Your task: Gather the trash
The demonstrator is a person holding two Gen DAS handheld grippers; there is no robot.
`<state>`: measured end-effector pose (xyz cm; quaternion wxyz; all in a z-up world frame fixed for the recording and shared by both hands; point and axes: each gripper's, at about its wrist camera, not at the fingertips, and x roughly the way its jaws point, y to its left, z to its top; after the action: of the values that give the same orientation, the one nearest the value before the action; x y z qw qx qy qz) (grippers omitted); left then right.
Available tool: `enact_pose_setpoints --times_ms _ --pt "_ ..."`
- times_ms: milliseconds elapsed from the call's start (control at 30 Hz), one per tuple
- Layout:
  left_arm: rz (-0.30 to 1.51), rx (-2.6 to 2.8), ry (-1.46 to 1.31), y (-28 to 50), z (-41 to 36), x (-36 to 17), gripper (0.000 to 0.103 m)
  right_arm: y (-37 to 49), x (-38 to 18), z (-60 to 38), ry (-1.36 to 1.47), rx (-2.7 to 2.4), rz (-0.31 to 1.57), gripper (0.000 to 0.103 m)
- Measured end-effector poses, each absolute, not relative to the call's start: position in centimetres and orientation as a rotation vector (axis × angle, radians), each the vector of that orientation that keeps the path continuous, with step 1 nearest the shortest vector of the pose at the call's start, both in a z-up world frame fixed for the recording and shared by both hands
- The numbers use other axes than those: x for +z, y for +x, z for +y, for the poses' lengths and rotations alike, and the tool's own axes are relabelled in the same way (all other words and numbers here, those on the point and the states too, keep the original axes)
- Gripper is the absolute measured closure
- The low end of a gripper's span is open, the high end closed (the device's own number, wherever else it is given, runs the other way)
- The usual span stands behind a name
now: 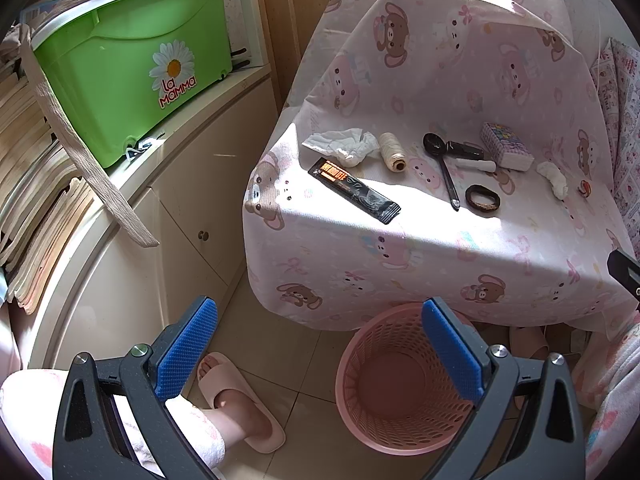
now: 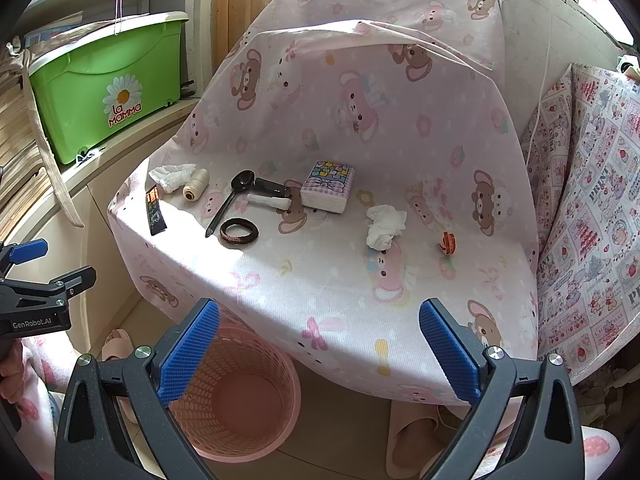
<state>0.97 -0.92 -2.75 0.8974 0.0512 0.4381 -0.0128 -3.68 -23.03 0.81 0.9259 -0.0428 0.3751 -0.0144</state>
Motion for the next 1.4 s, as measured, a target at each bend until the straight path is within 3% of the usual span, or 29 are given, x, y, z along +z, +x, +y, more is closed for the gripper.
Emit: enact_pose_setpoints --times_ms 1233,1400 --pt "0.908 -0.023 0.108 0.94 -0.98 -2.73 0.002 -3.72 0.93 -22.92 -0.076 -0.019 0.758 0.002" --pt "0.892 -0.022 0.107 0.69 -0.83 -2.46 0.002 -3.04 0.4 -23.55 0.012 0.013 0.831 0.002"
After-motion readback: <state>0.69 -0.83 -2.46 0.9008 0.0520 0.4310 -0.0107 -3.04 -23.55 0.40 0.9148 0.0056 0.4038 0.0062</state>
